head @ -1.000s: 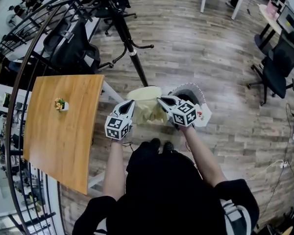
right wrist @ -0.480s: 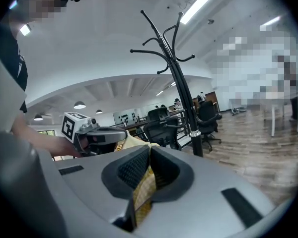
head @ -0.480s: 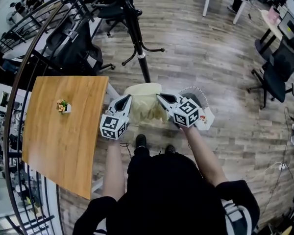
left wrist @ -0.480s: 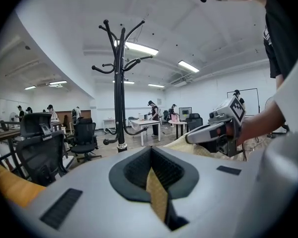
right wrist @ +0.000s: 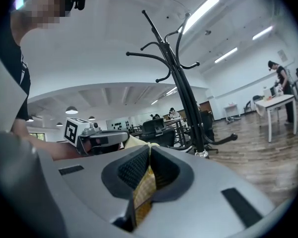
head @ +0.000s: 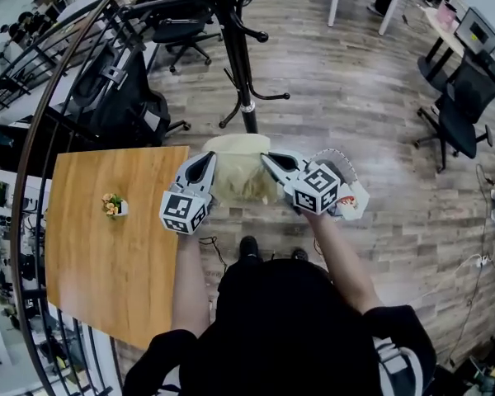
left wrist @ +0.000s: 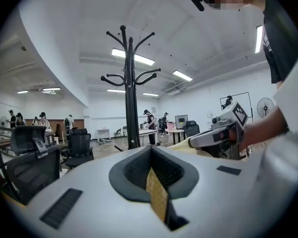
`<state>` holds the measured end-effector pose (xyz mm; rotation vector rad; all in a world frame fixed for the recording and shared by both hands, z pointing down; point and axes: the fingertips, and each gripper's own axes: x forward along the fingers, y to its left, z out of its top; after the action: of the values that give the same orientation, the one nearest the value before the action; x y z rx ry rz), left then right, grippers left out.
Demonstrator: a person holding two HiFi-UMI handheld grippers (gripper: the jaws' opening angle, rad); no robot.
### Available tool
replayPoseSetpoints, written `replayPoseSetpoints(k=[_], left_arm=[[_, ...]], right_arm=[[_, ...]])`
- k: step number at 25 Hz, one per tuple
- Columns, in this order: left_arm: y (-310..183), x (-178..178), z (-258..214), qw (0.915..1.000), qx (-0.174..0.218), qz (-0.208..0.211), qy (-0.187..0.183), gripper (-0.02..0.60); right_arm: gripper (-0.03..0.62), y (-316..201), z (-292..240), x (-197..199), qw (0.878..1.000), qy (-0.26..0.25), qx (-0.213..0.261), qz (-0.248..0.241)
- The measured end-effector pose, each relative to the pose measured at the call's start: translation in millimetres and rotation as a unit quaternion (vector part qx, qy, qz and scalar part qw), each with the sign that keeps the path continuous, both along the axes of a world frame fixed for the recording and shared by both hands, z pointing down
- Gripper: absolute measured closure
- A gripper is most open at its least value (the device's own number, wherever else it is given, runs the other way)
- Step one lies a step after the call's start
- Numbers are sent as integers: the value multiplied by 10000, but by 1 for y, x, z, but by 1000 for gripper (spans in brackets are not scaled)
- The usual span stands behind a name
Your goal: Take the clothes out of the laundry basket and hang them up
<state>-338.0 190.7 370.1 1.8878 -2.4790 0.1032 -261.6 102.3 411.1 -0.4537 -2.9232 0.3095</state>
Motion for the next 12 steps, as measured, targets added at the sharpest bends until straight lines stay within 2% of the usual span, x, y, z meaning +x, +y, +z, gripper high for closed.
replayPoseSetpoints(k=[6, 12], left_arm=[[7, -31, -39, 9987, 404, 220, -214, 560], [7, -47, -79, 9949, 727, 490, -495, 560]], right_arm=[[576, 11, -35, -26, 9989, -395, 127, 207], [576, 12, -75, -38, 9956, -775, 319, 424]])
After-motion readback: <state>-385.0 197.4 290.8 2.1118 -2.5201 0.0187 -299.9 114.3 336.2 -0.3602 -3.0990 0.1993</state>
